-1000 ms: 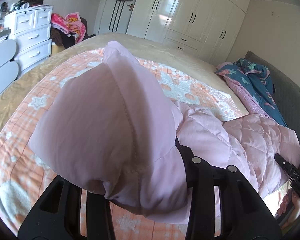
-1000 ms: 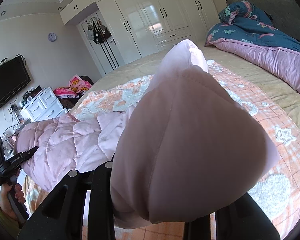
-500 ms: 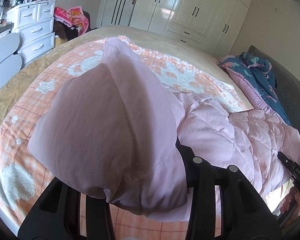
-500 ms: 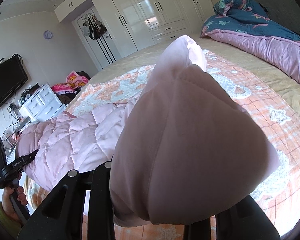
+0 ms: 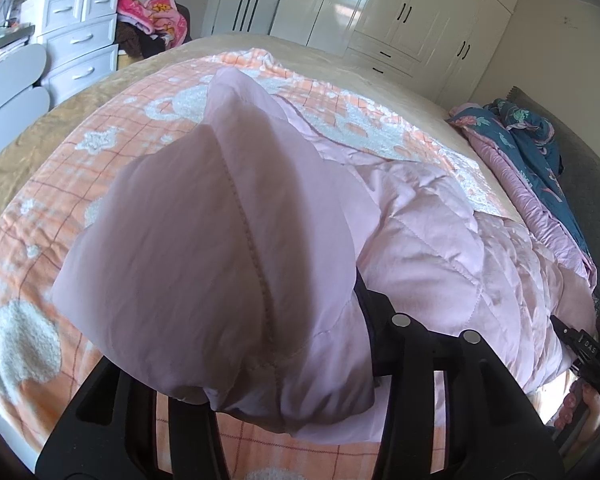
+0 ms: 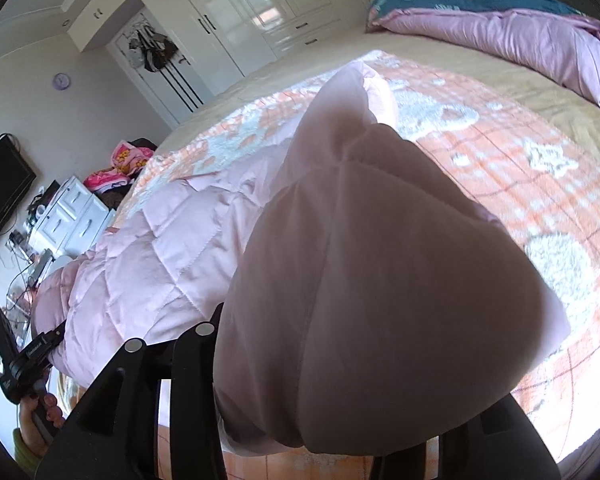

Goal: Fold large clothes

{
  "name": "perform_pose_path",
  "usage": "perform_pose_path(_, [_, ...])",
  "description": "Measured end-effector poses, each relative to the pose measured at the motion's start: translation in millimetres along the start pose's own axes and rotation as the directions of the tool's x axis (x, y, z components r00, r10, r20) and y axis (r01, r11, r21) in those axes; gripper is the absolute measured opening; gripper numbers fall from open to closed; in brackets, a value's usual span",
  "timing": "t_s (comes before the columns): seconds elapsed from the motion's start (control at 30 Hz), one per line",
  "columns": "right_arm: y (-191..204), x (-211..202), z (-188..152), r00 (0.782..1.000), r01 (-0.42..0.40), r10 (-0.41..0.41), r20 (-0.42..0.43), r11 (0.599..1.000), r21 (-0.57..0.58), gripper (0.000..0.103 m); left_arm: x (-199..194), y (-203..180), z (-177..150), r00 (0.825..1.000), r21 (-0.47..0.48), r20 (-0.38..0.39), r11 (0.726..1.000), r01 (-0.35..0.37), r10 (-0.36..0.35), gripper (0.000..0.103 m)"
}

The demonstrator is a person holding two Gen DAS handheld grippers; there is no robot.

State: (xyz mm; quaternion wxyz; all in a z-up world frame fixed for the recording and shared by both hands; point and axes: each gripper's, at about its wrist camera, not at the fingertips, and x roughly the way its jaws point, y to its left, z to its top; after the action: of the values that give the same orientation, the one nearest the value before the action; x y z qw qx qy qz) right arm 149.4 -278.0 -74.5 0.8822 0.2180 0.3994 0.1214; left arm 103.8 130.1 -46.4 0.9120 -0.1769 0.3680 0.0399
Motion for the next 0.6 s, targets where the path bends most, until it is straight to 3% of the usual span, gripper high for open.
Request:
perform_pose_path(0.27, [-3.8, 1.7, -5.1, 0.998, 0.036, -0.033, -0.057, 0.998, 0.051, 0.058, 1.6, 2.8, -5.0, 1.000, -0.014, -0.014, 1.000, -0.007, 0.007, 0.038])
perform_pose_path(0.33, [-4.3, -0.5, -7.3, 0.997, 0.050, -0.047, -0.066, 0.997, 0.059, 0.072, 1.9, 4.0, -4.9, 1.000, -0.019, -0.017, 1.000, -0.008, 0.008, 0.039])
perform_pose_path(0.43, [-7.6, -6.8, -11.5, 0.996, 0.053, -0.048, -0.074, 0.996, 0.073, 0.082, 1.8, 5.7, -6.6, 1.000, -0.027, -0.021, 1.000, -0.008, 0.007, 0.040])
perform_pose_path(0.6, [-6.7, -25.5, -17.5, 0.996, 0.061, -0.056, -0.068, 0.995, 0.073, 0.091, -0.8, 7.5, -8.9, 1.000, -0.042, -0.021, 0.999, -0.008, 0.007, 0.044])
